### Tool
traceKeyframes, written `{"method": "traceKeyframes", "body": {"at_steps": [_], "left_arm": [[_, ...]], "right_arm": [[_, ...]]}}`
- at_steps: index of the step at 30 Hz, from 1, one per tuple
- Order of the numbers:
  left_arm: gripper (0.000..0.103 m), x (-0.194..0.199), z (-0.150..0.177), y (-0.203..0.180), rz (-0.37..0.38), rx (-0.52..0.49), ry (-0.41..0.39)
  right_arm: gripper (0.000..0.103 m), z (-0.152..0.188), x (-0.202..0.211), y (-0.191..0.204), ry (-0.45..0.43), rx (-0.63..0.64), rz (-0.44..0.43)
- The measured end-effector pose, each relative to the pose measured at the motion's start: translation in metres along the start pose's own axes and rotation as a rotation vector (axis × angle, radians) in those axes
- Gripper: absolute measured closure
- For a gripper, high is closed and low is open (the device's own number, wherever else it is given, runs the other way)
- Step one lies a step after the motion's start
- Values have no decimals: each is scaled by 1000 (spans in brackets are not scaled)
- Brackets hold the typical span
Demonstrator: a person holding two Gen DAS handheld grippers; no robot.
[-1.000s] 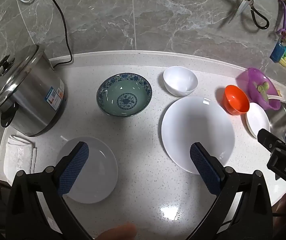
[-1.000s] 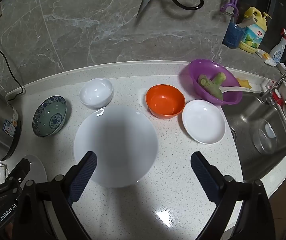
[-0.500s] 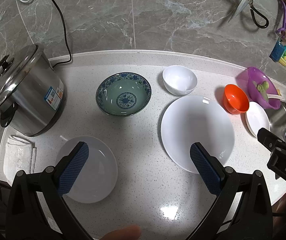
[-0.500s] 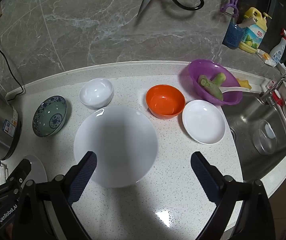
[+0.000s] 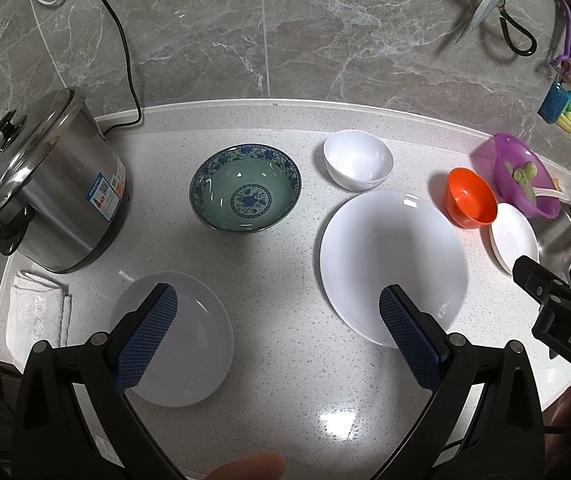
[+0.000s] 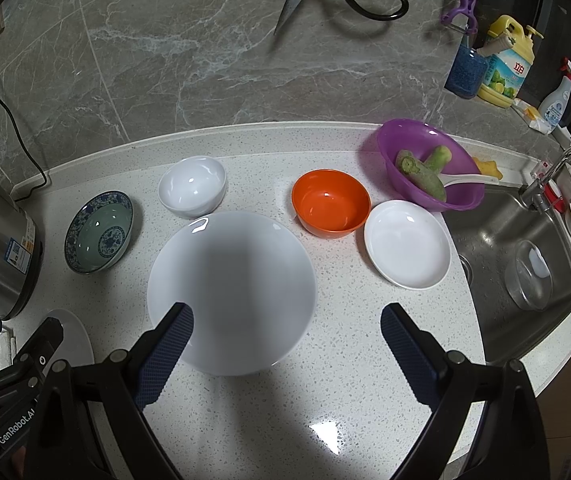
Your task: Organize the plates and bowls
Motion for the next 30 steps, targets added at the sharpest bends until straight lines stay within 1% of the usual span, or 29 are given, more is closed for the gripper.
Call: {"method": "traceKeyframes", "body": {"at_steps": [30], "left_arm": [[1, -1, 0, 0, 1, 0, 3]], "right_arm": [[6, 0, -1, 2, 1, 1, 2]]}}
Point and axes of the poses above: each gripper's, at about its wrist camera, not at the fingertips, and x roughly against the way its jaws point, y to its left, z to its underside, the point moved 4 cm from there along -x, roughly the way its jaws point, and after that the axes turned 11 degrees about -z, right-handed, at the moved point
